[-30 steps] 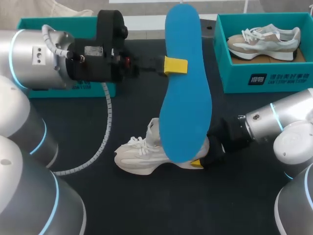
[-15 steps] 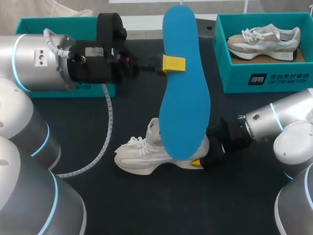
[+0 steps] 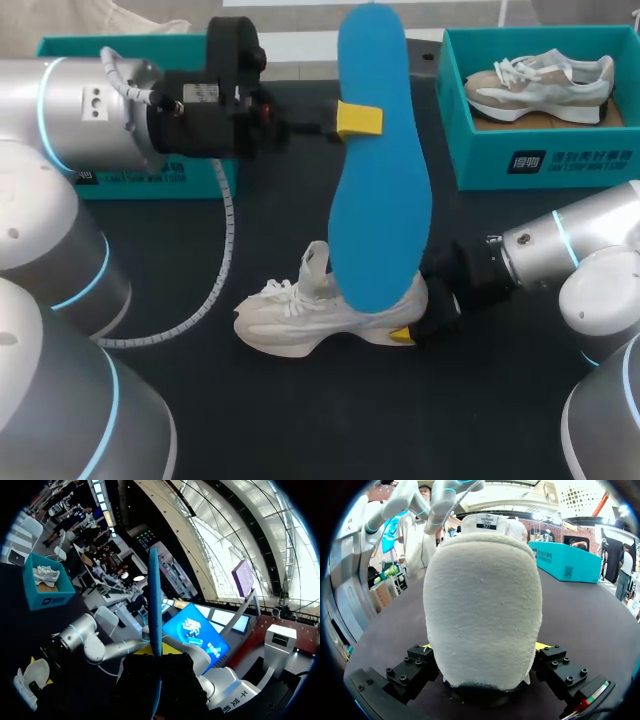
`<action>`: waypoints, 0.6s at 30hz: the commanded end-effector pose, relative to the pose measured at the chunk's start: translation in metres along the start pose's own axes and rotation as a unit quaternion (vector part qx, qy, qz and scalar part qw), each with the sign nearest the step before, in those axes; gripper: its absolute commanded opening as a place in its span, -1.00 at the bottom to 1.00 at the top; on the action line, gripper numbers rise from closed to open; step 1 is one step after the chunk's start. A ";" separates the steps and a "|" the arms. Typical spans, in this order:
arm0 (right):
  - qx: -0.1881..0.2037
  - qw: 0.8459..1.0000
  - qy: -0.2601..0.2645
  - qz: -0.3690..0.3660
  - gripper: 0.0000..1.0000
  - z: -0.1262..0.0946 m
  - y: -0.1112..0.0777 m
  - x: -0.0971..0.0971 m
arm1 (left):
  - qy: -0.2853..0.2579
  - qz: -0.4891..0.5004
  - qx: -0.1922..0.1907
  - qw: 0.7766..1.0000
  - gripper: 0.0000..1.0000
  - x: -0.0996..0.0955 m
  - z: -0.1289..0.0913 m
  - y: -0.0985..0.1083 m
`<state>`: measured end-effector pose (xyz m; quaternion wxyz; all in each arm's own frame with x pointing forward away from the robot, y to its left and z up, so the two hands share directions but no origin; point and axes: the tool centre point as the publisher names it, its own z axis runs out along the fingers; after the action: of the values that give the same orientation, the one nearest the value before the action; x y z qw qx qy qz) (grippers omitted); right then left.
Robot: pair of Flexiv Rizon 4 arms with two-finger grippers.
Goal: Take the shoe out of the shoebox, open the shoe tongue, remove and reinsert the insole, then place the shoe into the shoebox
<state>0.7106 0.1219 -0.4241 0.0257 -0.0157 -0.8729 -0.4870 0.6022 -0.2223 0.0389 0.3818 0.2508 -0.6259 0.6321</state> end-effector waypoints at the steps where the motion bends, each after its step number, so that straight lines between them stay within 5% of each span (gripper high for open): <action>1: 0.002 1.000 -0.001 0.000 1.00 0.001 0.000 0.000 | 0.000 0.000 0.001 1.000 -1.00 -0.001 0.002 0.001; 18: 0.009 1.000 -0.011 -0.005 1.00 -0.016 0.016 0.000 | 0.000 0.000 0.001 1.000 -1.00 -0.001 0.002 0.001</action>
<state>0.7152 0.1195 -0.4112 0.0123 -0.0144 -0.8719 -0.4893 0.6021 -0.2228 0.0388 0.3816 0.2511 -0.6260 0.6320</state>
